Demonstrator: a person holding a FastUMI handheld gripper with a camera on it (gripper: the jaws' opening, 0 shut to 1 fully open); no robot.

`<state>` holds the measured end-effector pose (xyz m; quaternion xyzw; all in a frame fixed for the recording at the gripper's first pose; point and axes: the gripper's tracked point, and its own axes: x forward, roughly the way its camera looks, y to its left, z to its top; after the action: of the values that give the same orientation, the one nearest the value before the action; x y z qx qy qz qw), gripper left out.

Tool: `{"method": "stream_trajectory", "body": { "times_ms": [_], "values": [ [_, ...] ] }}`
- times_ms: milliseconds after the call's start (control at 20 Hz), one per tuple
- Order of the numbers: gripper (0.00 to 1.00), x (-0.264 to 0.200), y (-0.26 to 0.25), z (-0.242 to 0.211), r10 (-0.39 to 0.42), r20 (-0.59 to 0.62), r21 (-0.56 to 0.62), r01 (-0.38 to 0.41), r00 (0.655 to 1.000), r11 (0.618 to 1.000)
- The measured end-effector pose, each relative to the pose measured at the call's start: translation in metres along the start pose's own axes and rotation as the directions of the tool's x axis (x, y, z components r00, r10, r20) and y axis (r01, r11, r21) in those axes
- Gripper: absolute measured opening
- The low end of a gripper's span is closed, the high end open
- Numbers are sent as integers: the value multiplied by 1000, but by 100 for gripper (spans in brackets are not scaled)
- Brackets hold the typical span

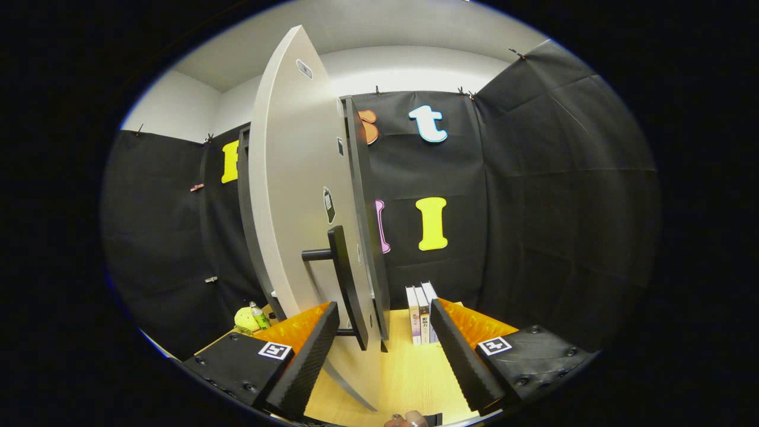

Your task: Open the shoe cabinet door, grab the shoes and put them into the shoe cabinet, then close the shoe cabinet door.

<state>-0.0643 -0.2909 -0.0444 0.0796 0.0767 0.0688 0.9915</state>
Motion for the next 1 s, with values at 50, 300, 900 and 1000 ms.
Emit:
{"method": "stream_trajectory", "body": {
  "times_ms": [50,300,900,1000],
  "values": [
    [98,2,1,1,6,2,6,-6,1000,1000],
    [98,16,17,1,14,12,-23,-14,1000,1000],
    [98,38,109,-21,41,2,-5,-41,999,999],
    [98,42,124,-24,33,4,11,-33,999,999]
  ]
}}
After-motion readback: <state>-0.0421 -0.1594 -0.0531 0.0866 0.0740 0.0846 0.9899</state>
